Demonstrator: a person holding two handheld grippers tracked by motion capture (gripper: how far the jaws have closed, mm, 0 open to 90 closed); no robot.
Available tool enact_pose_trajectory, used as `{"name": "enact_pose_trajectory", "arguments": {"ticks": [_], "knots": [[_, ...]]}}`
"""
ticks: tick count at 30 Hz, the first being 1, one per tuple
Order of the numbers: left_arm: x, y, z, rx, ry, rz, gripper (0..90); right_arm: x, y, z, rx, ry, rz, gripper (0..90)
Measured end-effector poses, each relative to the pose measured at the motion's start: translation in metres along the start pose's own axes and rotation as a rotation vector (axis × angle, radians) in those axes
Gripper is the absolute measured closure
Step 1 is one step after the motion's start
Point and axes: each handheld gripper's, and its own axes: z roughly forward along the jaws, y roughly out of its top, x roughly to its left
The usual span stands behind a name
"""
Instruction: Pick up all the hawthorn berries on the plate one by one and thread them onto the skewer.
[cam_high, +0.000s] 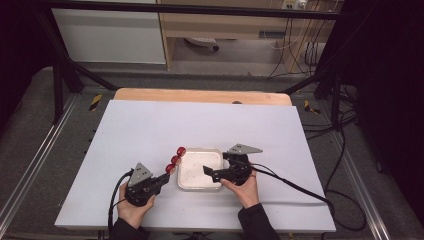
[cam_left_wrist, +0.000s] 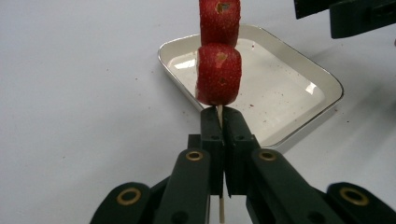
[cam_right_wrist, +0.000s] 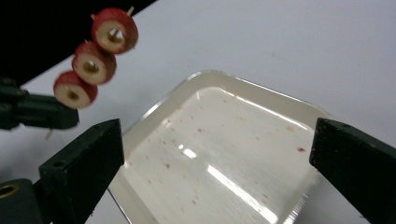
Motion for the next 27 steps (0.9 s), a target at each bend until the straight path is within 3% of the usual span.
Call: {"name": "enact_pose_trajectory", "arguments": {"ticks": [3,10,15,21,27], "knots": [[0.002,0.000,0.000,0.012,-0.012,-0.002,87.6,-0.009,-0.005,-0.010,0.043,-0.006,-0.030,1.9],[0.008,0.008,-0.005,0.037,-0.013,0.017,87.5,-0.031,-0.020,-0.033,0.088,-0.037,-0.087,0.6],[0.014,0.016,-0.008,0.048,-0.020,0.022,87.5,-0.046,-0.030,-0.053,0.086,-0.007,-0.110,1.1],[0.014,0.032,-0.003,0.087,-0.024,0.048,87.5,-0.060,-0.043,-0.068,0.113,-0.046,-0.100,1.2],[0.008,0.050,0.008,0.111,-0.036,0.068,87.5,-0.068,-0.052,-0.078,0.114,-0.055,-0.099,1.6]]}}
